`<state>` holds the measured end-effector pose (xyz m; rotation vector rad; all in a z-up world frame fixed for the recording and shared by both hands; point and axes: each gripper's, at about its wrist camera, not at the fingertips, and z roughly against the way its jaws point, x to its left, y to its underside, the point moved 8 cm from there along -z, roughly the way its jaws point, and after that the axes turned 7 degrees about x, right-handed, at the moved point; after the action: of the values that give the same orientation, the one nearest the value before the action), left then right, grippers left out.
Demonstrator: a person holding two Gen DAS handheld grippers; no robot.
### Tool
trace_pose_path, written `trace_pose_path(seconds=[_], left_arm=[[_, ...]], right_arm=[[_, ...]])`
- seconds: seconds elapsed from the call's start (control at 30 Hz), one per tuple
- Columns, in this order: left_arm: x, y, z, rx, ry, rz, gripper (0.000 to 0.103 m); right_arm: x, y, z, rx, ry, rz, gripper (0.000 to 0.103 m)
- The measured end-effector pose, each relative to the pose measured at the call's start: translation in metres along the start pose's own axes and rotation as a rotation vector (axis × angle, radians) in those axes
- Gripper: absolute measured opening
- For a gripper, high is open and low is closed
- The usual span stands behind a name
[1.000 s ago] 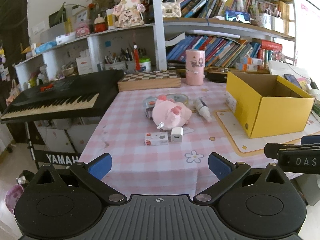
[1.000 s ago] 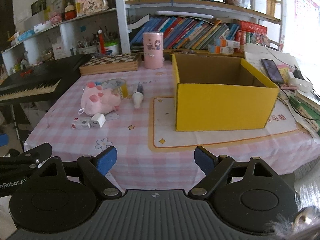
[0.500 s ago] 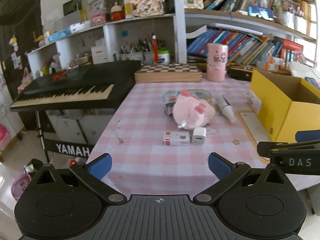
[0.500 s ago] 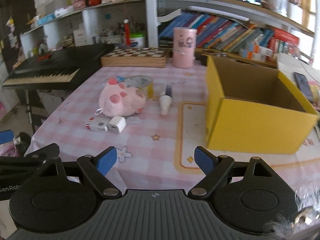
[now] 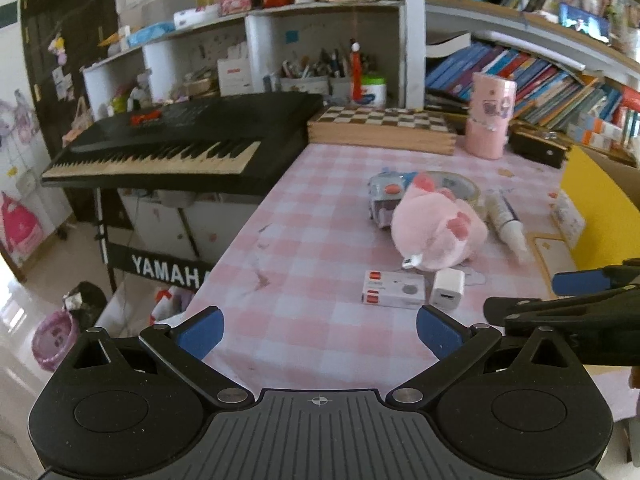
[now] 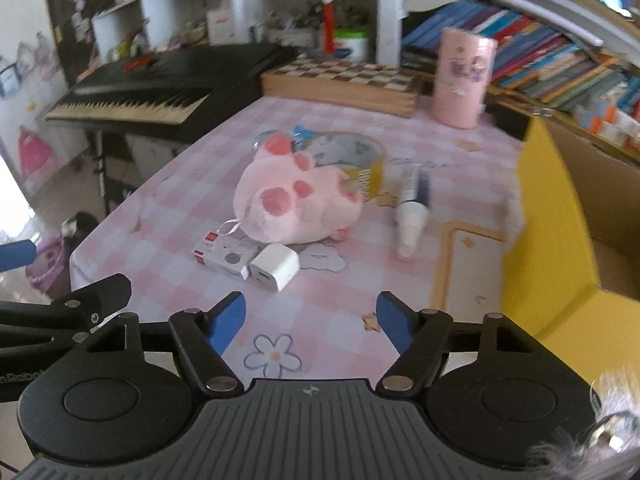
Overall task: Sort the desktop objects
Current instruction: 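Grasp the white charger with the right tool while the left tool grasps the cat-print staple box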
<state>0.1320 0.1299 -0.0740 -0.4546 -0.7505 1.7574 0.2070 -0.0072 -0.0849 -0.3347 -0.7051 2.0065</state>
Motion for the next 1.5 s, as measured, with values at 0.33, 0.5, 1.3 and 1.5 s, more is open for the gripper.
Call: trace_pose_path(seconds=[0.33,0.5,1.3,1.5], left_arm=[[0.003,-0.01,-0.019,0.058,-0.056,0.022,0.102],[0.0,-0.011,-0.029,0.099,-0.067,0.017,0.102],[-0.062,-0.021,-0.1,0.24,0.116,-0.12,0.053],[-0.055,-0.023,-0.07,0.184,0.153,-0.135,0.052]], right_arm=[[0.012,-0.02,-0.054,0.085,-0.083,0.116,0.058],[0.013,-0.025,-0.075,0.12,-0.108,0.149,0.05],[-0.056,-0.028,-0.03,0.095,-0.059,0.066,0.035],[-0.052,-0.027,-0.011,0.046,-0.036,0.047,0.035]])
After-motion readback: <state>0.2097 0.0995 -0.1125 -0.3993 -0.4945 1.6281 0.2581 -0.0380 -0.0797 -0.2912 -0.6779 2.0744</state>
